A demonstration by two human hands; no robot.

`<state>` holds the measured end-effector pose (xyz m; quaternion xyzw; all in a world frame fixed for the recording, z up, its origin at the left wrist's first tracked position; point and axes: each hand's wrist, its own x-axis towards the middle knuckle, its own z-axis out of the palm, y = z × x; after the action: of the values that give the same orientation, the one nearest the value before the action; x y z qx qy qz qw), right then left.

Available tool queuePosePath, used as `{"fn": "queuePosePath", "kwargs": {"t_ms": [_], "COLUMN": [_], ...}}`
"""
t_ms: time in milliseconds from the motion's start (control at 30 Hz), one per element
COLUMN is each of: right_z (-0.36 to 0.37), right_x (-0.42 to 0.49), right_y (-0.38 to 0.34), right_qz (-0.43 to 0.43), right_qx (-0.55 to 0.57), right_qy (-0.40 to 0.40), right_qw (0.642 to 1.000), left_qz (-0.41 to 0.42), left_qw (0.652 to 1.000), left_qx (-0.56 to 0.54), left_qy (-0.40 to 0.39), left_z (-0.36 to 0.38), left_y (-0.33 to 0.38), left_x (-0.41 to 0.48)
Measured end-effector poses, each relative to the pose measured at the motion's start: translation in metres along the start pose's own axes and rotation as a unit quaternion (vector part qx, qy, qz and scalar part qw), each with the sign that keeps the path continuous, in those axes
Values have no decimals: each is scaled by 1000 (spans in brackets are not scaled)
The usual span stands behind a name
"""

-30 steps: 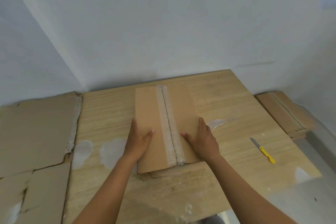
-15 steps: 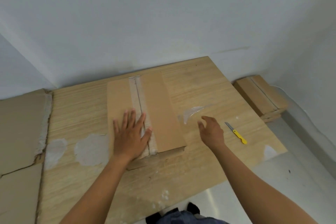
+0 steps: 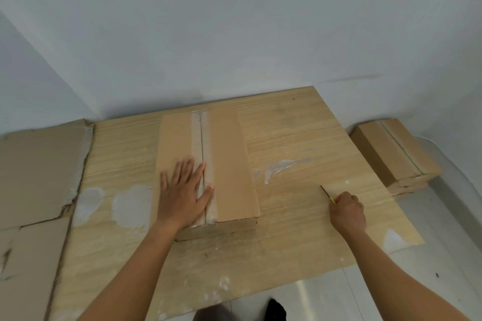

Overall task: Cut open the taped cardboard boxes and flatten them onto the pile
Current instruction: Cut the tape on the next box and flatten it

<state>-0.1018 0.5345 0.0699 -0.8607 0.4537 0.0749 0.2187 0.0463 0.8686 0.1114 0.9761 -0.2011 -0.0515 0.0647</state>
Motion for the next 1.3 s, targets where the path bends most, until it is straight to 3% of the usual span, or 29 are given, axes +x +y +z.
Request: {"fn": "queuePosePath", "kwargs": {"t_ms": [100,267,367,533,667,767,1300], "right_z": [1,-4,-9,-1,17,30,39], "right_x": [-3,-14,-26,-53,-66,-67,-43], "right_y": [-19,-83,-135,-212,-255,-279,-381], "right_qz": [-25,-156,-225,-293,-285,-286,-218], "right_qx": [86,171,173,145,25,-37,-155], "right_qy": [-21,14,18,36,22,19,34], "right_qw": [996,973,959,944,958,957,963], "left_qz": [-24,-28,16,118,178,175,182], "left_qw": [1000,999,998,991,980,980,968], "left_qx": [-6,-14,-24,-35,-62,-67,-140], "left_qy": [-3,12,54,50,56,59,99], "left_z": [0,-6,-17,-27,-22,-12,3], "left_y": [7,7,-13,-55,-72,-76,-83], "left_x": [-4,-7,4,31,48,51,58]}}
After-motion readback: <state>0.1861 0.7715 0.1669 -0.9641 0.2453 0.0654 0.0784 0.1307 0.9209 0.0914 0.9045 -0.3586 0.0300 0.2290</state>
